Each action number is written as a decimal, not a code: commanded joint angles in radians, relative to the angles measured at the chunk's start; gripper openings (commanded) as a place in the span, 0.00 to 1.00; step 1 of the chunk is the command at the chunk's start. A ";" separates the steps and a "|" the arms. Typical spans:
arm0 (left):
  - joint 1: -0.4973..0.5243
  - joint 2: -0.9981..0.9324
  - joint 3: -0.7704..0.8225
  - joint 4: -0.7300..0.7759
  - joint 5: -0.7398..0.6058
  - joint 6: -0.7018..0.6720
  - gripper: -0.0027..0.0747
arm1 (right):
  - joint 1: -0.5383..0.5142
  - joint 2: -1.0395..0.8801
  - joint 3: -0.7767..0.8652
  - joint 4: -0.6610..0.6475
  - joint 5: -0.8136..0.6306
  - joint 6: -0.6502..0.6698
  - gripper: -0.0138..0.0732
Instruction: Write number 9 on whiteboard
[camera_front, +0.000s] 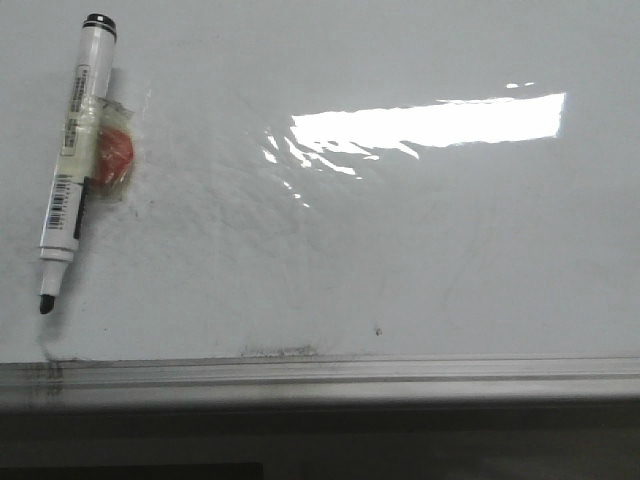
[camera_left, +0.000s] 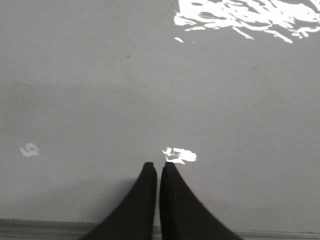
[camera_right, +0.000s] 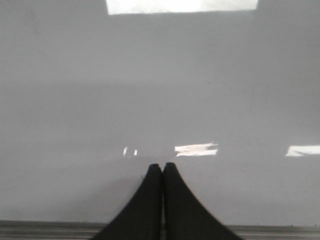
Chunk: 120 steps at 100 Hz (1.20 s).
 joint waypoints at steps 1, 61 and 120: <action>0.002 -0.028 0.037 -0.006 -0.039 -0.008 0.01 | -0.004 -0.018 0.010 0.000 -0.019 -0.006 0.09; 0.002 -0.028 0.037 -0.006 -0.039 -0.008 0.01 | -0.004 -0.018 0.010 0.000 -0.019 -0.006 0.09; 0.002 -0.028 0.039 0.111 -0.070 -0.008 0.01 | -0.004 -0.018 0.010 0.000 -0.059 -0.006 0.09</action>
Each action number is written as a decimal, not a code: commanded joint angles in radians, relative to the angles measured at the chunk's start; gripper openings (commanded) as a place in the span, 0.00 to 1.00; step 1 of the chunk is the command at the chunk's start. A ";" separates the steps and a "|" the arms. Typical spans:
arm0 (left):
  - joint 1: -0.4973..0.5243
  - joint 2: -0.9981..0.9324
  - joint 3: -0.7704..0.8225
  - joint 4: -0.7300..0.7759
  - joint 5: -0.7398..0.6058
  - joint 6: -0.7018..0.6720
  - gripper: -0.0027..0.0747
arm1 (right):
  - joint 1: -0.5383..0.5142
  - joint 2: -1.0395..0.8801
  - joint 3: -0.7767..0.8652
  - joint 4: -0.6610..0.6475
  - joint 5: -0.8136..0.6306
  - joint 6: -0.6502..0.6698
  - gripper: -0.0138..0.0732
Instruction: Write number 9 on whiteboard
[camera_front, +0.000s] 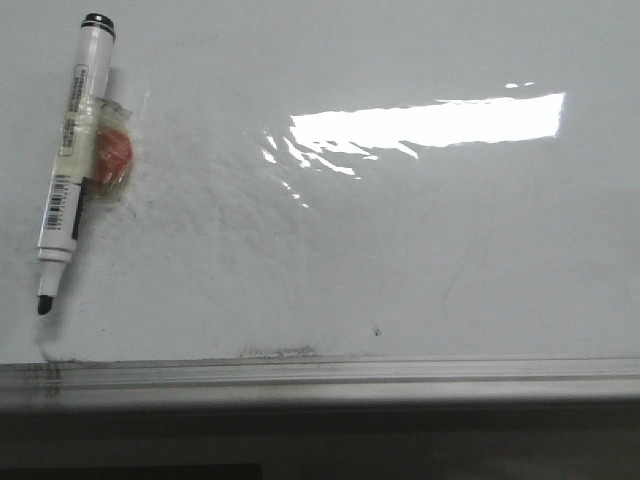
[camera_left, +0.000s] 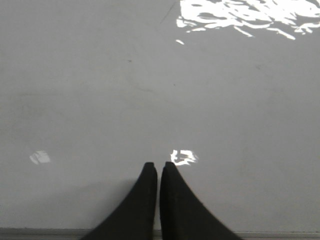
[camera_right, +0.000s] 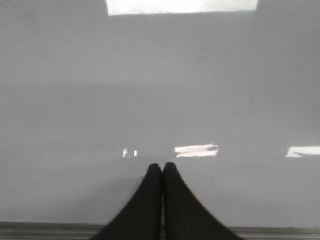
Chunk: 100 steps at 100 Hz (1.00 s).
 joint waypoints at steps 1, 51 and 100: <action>0.002 -0.028 0.039 0.054 -0.066 -0.008 0.01 | -0.004 -0.018 0.010 0.000 -0.055 -0.006 0.09; 0.002 -0.028 0.039 0.092 -0.187 -0.008 0.01 | -0.004 -0.018 0.010 0.002 -0.177 -0.006 0.09; 0.002 -0.028 0.039 0.085 -0.504 -0.015 0.01 | -0.004 -0.018 -0.013 0.209 -0.317 0.019 0.09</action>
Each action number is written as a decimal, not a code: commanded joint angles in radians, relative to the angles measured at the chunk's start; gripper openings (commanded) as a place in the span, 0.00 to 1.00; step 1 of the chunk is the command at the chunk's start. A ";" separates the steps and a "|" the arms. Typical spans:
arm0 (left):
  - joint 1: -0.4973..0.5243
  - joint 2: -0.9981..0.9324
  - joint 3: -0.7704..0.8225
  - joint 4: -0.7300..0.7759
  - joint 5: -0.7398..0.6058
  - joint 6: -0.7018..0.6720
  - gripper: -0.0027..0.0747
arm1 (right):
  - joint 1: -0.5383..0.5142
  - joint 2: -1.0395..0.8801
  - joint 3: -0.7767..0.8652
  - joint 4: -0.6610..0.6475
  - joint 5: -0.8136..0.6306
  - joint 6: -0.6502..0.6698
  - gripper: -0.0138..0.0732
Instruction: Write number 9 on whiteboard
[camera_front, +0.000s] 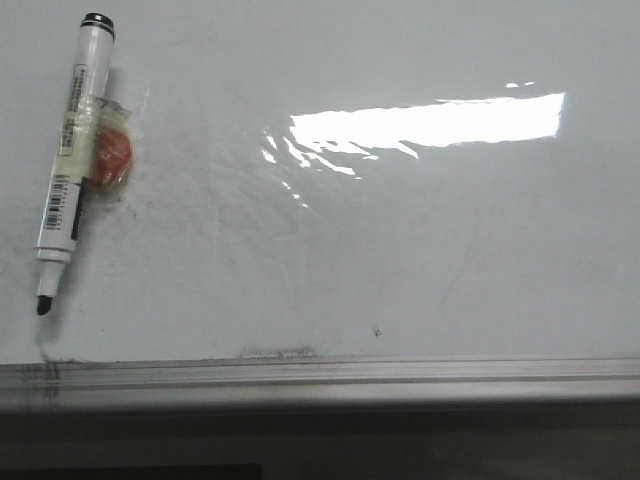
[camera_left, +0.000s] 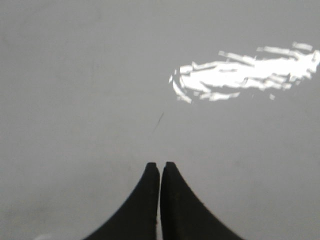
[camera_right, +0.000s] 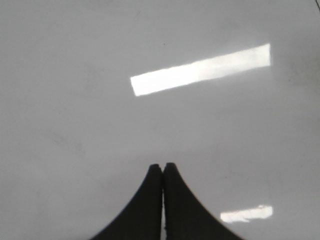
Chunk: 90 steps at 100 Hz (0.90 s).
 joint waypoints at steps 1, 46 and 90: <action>0.002 -0.028 0.036 -0.005 -0.199 -0.015 0.01 | -0.004 -0.018 -0.017 0.008 -0.043 0.002 0.09; 0.002 0.154 -0.216 -0.090 -0.024 -0.018 0.01 | -0.004 0.131 -0.295 0.031 0.284 0.002 0.09; -0.038 0.372 -0.244 -0.066 -0.187 -0.018 0.53 | -0.004 0.209 -0.318 0.031 0.301 0.002 0.09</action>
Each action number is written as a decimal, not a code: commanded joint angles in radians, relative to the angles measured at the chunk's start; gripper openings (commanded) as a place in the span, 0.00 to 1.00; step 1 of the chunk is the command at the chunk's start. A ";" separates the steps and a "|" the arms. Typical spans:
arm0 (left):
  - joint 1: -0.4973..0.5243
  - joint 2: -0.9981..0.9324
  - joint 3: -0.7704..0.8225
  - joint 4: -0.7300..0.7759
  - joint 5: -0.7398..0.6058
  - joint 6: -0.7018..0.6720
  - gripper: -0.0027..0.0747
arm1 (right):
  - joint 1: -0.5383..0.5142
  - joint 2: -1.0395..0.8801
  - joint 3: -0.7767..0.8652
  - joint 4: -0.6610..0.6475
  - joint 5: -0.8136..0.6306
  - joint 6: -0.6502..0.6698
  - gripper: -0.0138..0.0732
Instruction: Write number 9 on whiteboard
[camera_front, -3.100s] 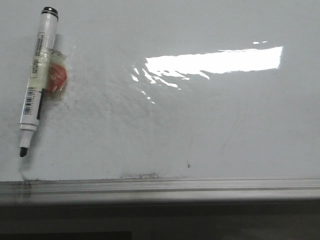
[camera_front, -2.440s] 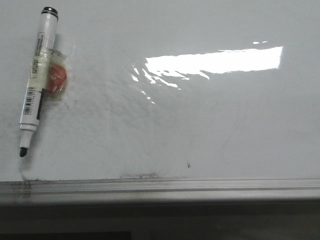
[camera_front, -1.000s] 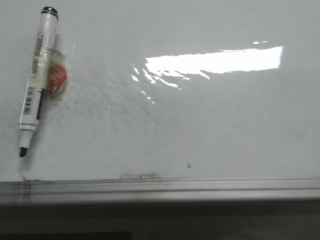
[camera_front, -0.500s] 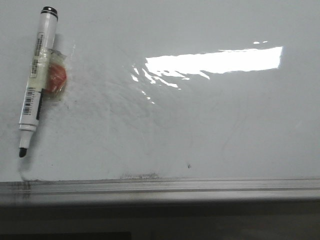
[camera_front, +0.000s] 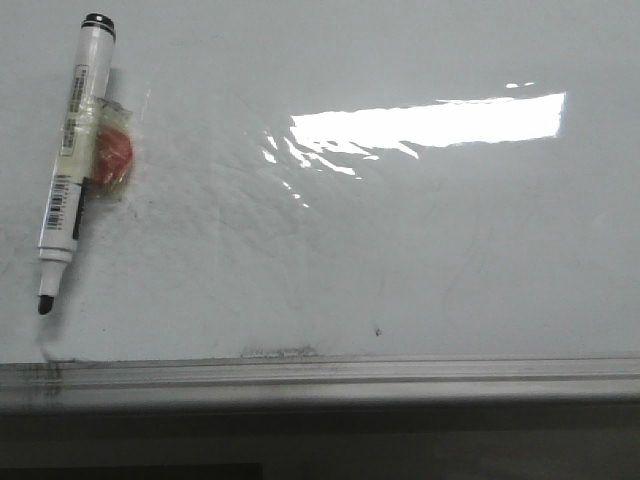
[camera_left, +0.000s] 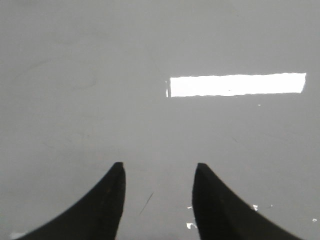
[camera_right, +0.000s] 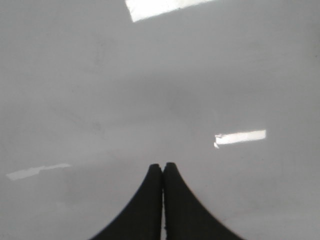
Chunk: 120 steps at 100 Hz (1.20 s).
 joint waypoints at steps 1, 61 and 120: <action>-0.026 0.051 -0.035 0.015 -0.139 -0.009 0.53 | -0.004 0.019 -0.030 0.006 -0.087 0.001 0.09; -0.674 0.303 -0.040 -0.021 -0.232 -0.145 0.48 | -0.004 0.019 -0.028 0.006 -0.071 0.001 0.09; -0.731 0.555 -0.040 -0.027 -0.343 -0.137 0.44 | -0.004 0.019 -0.026 0.006 -0.056 0.001 0.09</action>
